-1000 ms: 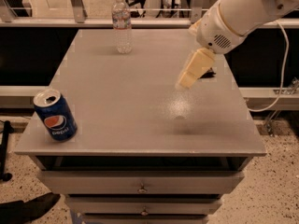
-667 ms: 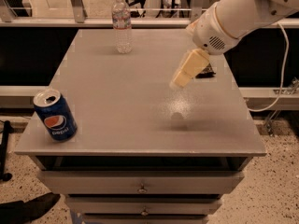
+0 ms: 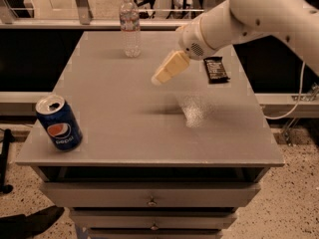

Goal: Move water bottle near rxbar chocolate

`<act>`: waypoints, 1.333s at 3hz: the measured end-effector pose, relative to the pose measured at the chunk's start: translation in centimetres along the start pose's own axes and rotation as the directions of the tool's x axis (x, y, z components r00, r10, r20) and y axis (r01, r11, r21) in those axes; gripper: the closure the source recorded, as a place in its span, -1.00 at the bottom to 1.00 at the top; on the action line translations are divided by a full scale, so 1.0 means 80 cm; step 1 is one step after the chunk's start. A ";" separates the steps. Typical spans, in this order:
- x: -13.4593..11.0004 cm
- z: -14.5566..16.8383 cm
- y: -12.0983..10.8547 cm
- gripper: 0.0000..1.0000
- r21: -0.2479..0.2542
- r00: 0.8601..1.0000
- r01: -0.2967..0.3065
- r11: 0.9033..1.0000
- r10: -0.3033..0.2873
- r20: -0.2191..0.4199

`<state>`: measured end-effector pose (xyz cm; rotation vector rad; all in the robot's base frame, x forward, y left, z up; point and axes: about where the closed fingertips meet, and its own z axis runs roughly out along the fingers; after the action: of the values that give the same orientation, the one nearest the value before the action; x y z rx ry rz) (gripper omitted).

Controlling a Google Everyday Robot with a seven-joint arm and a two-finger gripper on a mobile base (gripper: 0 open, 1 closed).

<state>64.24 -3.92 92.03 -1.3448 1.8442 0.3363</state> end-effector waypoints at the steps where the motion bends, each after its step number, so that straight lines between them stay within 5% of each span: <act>1: -0.025 0.051 -0.034 -1.00 0.025 0.992 -0.038 0.999 0.035 0.124; 4: -0.086 0.142 -0.114 -1.00 0.098 0.939 -0.135 0.986 0.096 0.330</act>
Offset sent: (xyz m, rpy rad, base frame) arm 0.0968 0.0558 -0.0042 0.2822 -0.0915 -0.0388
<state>78.15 4.19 92.02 -1.0327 1.6406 0.4718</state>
